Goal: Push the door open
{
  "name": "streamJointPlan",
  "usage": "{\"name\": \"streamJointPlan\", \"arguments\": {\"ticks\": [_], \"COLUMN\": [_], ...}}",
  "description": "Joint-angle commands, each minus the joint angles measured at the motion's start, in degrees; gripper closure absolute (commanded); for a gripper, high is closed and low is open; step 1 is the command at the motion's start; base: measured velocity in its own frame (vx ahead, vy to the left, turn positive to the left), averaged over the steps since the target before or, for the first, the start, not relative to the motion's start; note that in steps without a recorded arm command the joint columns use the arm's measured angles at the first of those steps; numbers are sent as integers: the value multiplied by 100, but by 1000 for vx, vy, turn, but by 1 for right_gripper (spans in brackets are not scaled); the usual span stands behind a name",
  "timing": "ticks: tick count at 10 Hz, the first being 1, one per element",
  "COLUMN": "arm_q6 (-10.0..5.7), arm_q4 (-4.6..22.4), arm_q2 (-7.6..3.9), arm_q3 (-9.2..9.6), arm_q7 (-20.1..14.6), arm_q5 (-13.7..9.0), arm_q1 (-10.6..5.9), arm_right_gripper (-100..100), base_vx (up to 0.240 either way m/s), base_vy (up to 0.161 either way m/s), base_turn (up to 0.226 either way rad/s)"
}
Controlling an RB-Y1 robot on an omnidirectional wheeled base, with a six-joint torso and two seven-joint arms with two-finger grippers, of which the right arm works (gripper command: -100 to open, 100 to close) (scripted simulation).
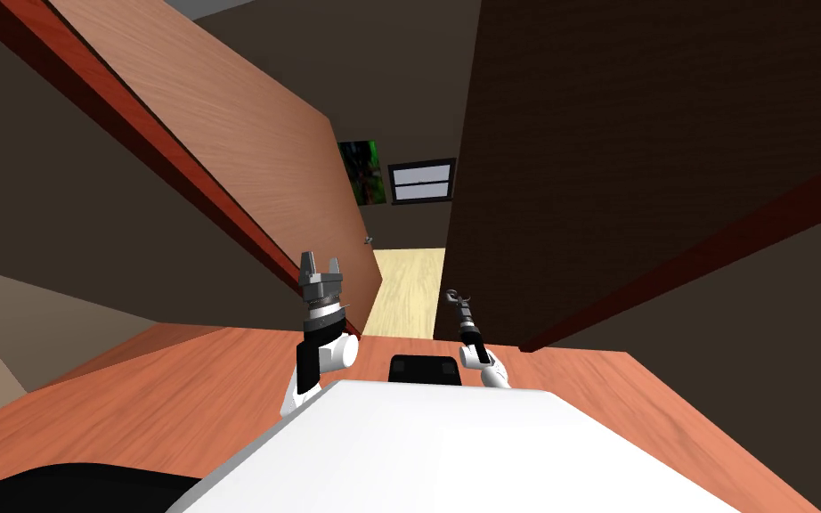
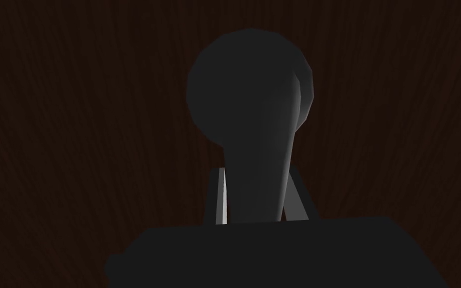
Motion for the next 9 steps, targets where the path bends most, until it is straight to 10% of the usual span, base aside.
{"name": "streamJointPlan", "arguments": {"ticks": [1,9], "arm_q6": [-54,-65], "arm_q4": [10,38], "arm_q2": [-92,-354], "arm_q3": [-84,-552], "arm_q7": [15,127], "arm_q5": [-41,-298], "arm_q1": [-75,-83], "arm_right_gripper": [100,100], "base_vx": [150,200], "base_vy": [25,58], "base_turn": [-22,-50]}}
